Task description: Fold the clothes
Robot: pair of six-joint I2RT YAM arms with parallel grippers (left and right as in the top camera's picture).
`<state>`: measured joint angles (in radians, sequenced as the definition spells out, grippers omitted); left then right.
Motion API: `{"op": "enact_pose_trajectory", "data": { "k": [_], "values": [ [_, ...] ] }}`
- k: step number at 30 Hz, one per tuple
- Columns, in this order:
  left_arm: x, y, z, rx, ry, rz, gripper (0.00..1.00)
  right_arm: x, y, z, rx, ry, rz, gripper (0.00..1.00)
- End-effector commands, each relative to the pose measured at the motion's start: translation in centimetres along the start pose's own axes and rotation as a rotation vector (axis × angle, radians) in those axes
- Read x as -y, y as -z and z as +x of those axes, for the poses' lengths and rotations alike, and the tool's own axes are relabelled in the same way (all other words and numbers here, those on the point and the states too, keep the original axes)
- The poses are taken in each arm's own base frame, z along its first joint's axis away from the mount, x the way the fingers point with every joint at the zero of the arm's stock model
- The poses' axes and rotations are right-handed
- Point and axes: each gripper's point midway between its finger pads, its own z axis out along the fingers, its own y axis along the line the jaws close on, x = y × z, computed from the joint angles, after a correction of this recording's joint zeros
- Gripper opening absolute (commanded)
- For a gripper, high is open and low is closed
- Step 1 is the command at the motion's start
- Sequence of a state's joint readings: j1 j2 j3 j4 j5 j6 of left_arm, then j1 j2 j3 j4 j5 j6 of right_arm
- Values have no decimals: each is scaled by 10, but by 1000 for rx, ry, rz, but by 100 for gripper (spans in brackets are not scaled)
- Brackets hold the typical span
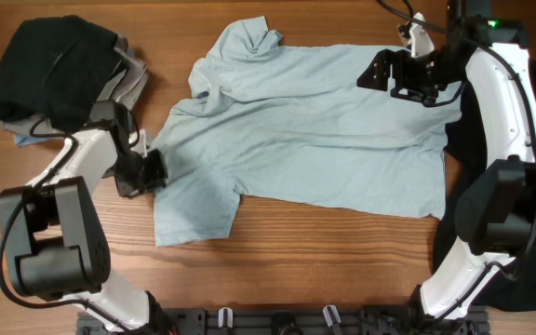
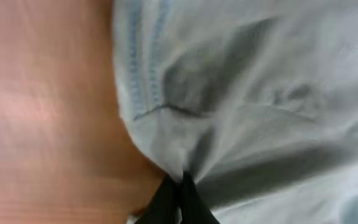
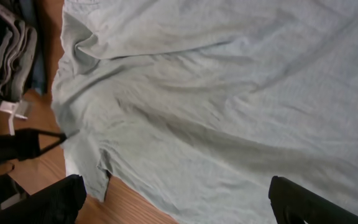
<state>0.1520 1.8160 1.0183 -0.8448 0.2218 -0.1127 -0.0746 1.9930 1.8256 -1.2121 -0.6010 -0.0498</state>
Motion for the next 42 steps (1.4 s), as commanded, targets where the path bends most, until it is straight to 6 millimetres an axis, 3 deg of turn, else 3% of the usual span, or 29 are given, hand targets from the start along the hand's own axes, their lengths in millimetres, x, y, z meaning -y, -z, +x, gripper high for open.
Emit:
{"op": "enact_pose_trajectory", "data": {
  "k": [1,3,6,12,13,15,18,22,23,24,25,26,27,29,31,32,34,37,40,42],
  "values": [
    [-40,8,26,-78,174,-133,4,-5,9,-1,22,6,7,99],
    [-68,29,34,-56,292,-227,4,-5,9,-1,21,6,7,100],
    [-93,59,43,2,440,-237,4,-5,9,0,18,7,7,99],
    [-107,87,48,93,515,-213,4,-1,9,1,15,5,30,100],
    [-104,88,48,97,511,-207,7,1,9,1,14,5,40,99],
    [-98,88,46,100,497,-181,45,2,9,1,15,5,46,99],
    [-71,87,40,90,340,-79,60,3,9,-2,25,8,49,100],
    [-41,111,11,180,200,-29,57,9,10,-6,42,-22,83,99],
    [-30,119,2,212,148,-6,54,19,12,-9,57,-80,139,99],
    [-16,126,-7,245,81,35,44,30,13,-11,72,-122,198,99],
    [12,133,-21,305,-28,116,18,49,16,-13,95,-182,301,96],
    [29,135,-29,341,-94,154,11,57,16,-12,102,-210,338,93],
    [42,135,-36,372,-168,167,7,59,15,-11,102,-217,345,88],
    [66,134,-49,431,-296,171,4,61,10,-12,101,-215,337,66],
    [89,133,-60,487,-389,182,4,59,7,-12,104,-212,321,54],
    [104,130,-68,517,-443,189,4,57,6,-13,104,-210,310,47],
    [123,120,-84,562,-494,190,4,56,6,-13,101,-198,299,45],
    [133,101,-113,616,-518,179,13,53,5,-12,94,-197,287,44],
    [137,75,-139,637,-471,202,12,51,4,-12,93,-196,277,44],
    [138,50,-144,600,-450,235,9,51,4,-12,93,-196,277,44]
  ]
}}
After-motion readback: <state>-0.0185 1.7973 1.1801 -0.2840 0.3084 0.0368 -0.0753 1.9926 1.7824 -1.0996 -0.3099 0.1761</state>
